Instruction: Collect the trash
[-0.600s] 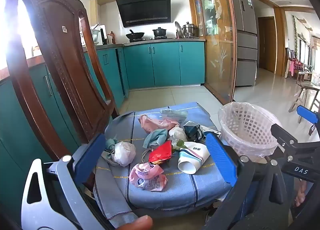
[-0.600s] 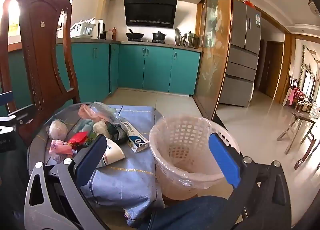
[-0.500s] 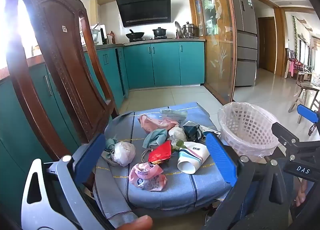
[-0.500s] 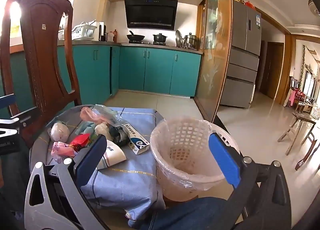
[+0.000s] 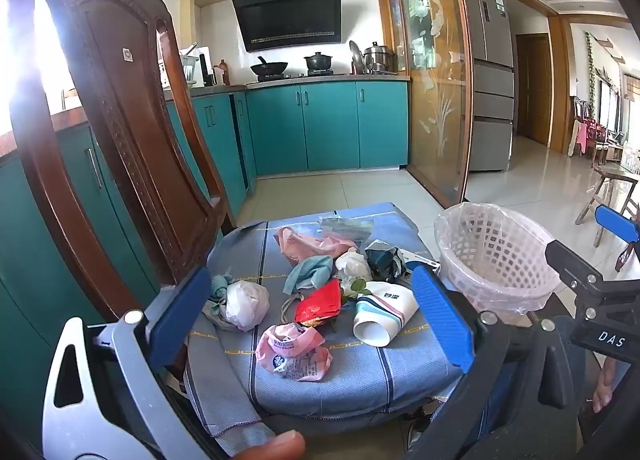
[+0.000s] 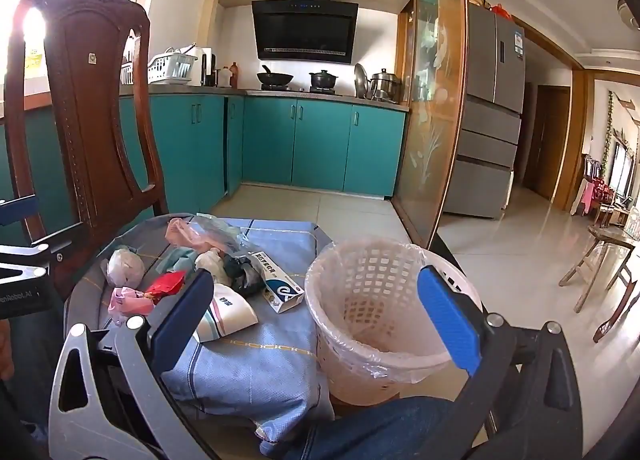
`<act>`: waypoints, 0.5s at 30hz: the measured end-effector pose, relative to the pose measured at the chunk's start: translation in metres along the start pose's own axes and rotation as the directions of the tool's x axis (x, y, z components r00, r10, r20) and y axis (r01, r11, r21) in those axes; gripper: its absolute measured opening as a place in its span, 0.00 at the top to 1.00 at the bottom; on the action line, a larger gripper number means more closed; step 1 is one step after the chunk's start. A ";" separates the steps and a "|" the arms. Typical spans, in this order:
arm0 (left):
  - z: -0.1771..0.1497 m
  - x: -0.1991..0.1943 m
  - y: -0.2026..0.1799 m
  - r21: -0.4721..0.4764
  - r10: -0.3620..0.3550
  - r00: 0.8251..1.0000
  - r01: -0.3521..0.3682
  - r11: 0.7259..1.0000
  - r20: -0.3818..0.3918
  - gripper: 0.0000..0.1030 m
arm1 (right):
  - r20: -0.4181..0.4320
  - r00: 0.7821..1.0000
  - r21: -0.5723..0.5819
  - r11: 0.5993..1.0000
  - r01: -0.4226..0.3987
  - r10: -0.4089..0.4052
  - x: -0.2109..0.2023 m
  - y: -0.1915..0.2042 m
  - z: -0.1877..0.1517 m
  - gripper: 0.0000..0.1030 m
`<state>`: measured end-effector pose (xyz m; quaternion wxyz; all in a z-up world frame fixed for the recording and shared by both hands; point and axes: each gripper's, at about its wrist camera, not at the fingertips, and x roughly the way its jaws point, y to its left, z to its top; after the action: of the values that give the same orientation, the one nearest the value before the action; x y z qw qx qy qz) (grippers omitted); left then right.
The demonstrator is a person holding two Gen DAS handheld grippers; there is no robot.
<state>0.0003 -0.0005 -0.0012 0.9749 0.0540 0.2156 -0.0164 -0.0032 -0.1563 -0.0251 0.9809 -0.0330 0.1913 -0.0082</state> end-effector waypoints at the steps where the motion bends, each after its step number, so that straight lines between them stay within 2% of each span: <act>1: 0.000 -0.001 -0.001 0.002 0.001 1.000 -0.001 1.000 0.002 0.03 | 0.000 1.000 0.000 1.000 0.000 0.000 0.000 0.000 0.000 0.03; 15: -0.001 0.000 0.000 -0.001 0.000 1.000 0.000 1.000 -0.004 0.03 | -0.002 1.000 -0.010 1.000 0.010 -0.010 -0.002 0.000 0.001 0.03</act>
<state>-0.0001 -0.0005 -0.0026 0.9744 0.0535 0.2177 -0.0160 -0.0043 -0.1560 -0.0239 0.9805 -0.0391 0.1921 -0.0122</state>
